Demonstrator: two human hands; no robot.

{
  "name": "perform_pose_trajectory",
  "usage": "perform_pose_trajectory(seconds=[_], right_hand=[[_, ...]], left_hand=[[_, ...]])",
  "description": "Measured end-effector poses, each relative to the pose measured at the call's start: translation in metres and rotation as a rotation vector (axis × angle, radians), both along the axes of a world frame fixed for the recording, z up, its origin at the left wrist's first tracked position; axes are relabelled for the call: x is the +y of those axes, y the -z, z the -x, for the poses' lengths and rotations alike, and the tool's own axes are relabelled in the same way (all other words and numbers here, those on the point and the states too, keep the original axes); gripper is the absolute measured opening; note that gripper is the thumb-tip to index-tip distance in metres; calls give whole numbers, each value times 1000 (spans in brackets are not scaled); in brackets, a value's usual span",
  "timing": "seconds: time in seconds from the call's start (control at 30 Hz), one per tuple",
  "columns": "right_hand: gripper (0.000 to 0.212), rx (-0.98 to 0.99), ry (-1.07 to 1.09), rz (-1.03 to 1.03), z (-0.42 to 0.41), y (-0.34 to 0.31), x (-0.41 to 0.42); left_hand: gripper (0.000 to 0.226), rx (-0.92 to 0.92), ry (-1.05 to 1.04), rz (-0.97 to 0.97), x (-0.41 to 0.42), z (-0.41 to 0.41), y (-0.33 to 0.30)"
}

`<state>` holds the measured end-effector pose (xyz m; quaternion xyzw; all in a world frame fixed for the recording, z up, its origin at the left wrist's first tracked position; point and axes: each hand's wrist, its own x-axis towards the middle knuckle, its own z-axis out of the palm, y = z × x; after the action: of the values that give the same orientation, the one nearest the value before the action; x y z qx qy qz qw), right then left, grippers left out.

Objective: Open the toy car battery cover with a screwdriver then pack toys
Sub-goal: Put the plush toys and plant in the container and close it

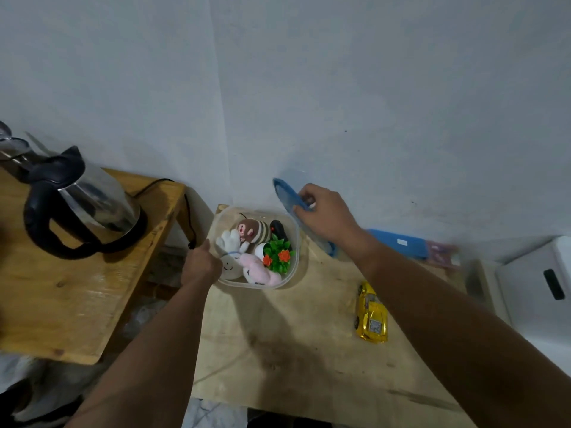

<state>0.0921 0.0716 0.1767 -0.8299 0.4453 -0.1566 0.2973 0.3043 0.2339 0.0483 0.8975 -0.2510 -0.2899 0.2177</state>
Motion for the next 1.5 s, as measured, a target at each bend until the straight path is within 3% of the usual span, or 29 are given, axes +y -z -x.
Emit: perform_pose_trajectory(seconds=[0.17, 0.3, 0.43, 0.63, 0.97, 1.2, 1.27, 1.37, 1.5], right_hand=[[27, 179, -287, 209, -36, 31, 48], [31, 271, -471, 324, -31, 88, 82], [33, 385, -529, 271, -19, 122, 95], [29, 372, -484, 270, -18, 132, 101], [37, 308, -578, 153, -18, 128, 111], [46, 379, -595, 130, -19, 126, 104], [44, 368, -525, 169, -21, 123, 95], [46, 385, -253, 235, -22, 123, 73], [68, 543, -67, 18, -21, 129, 50]], left_hand=[[45, 123, -49, 133, 6, -8, 7], [42, 392, -286, 255, 11, -14, 11], [44, 506, -342, 277, 14, -15, 6], [54, 272, -95, 217, 16, -21, 13], [48, 75, 7, 193, 17, -16, 11], [52, -72, 25, 100, 10, -22, 18], [53, -129, 42, 43, 5, -21, 16], [52, -148, 63, 45, -2, -21, 15], [56, -207, 235, 37, -11, -27, 17]])
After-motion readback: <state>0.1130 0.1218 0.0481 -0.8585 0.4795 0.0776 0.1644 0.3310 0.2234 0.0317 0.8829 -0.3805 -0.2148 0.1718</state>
